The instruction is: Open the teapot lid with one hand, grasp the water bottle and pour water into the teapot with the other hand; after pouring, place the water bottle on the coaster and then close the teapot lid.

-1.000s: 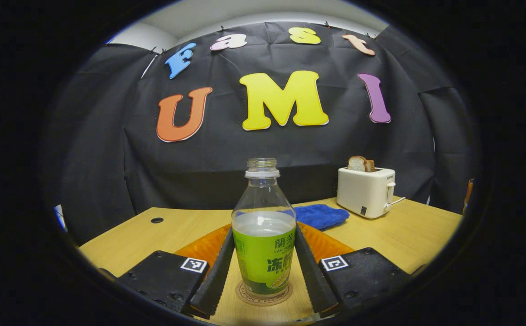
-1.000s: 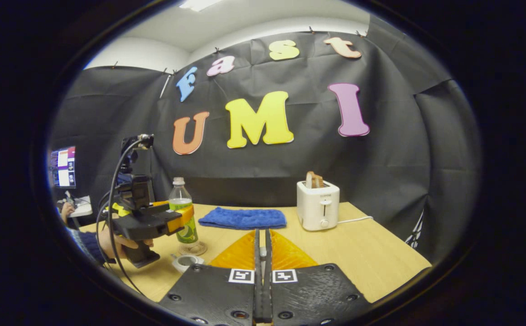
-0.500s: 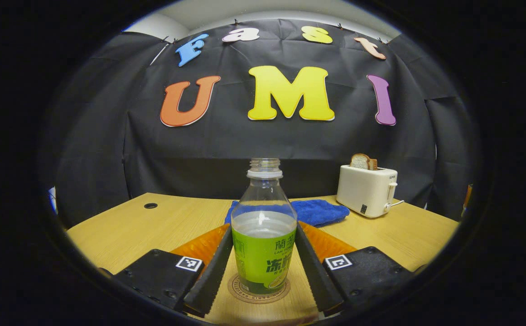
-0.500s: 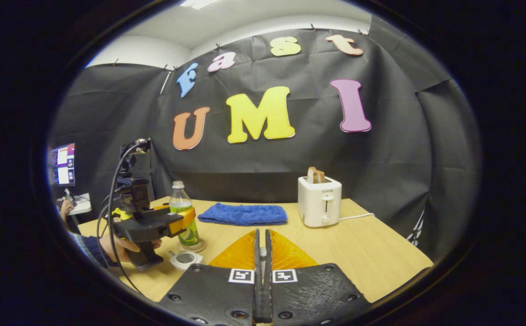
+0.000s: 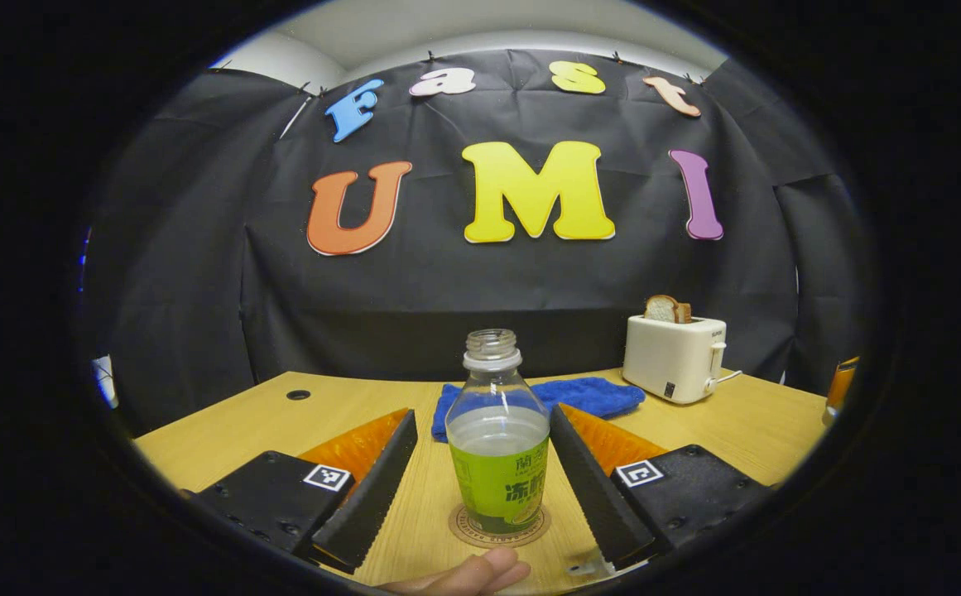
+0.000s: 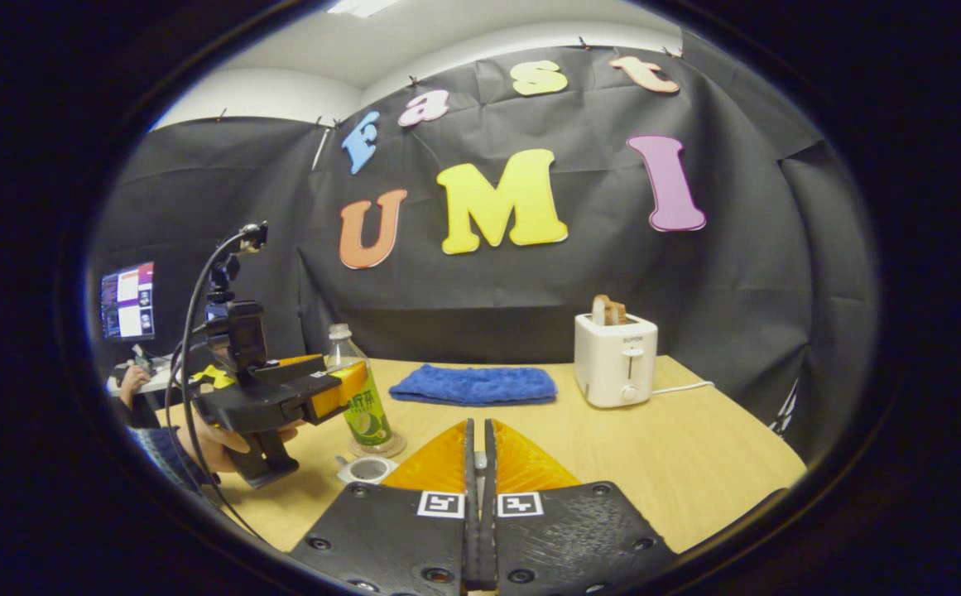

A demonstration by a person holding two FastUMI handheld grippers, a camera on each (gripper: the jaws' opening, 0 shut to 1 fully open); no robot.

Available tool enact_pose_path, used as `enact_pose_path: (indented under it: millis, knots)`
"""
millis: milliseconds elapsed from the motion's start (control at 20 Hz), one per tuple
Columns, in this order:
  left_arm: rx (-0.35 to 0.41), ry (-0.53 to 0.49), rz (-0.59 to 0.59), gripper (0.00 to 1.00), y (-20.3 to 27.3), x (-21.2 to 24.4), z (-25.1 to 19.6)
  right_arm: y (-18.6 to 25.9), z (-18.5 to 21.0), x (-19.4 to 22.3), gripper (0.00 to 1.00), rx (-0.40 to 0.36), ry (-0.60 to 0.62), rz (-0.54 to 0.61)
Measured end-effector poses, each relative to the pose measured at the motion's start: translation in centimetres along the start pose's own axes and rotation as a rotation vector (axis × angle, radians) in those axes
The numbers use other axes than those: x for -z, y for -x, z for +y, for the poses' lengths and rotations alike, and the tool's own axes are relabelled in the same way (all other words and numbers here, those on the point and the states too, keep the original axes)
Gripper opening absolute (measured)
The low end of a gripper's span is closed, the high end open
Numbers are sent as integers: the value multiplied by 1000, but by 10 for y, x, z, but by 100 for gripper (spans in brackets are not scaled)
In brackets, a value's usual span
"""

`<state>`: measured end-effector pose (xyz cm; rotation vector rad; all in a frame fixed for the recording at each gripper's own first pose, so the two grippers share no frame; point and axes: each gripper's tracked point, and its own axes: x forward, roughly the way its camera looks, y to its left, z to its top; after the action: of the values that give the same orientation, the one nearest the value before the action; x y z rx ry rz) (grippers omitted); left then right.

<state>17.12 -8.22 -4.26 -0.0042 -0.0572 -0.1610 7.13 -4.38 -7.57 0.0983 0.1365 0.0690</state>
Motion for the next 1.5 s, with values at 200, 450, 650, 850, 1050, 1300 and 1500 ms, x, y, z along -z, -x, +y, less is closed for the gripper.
enact_pose_path:
  millis: [200, 450, 650, 850, 1050, 1300, 1500]
  knots:
    - [-54, -8, -23, 100, 26, 2, 30, -9, 42, 12, 0, -124, -35, 7]
    - [7, 16, -2, 99, 10, 9, 24, -15, 59, 26, 0, -137, 9, 38]
    - [22, 72, 34, 99, -21, 25, 24, -16, 47, 26, 0, -114, 12, 34]
    - [-29, 145, 240, 93, -61, 81, 44, -18, 37, 27, 0, -97, -20, 38]
    - [-69, 267, 245, 90, -68, 81, 64, -17, 29, 25, 0, -85, -21, 30]
    - [-115, 269, 218, 89, -72, 72, 91, -17, 30, 24, 0, -84, -28, 33]
    - [-160, 295, 252, 90, -82, 69, 112, -15, 32, 22, 0, -81, 5, 24]
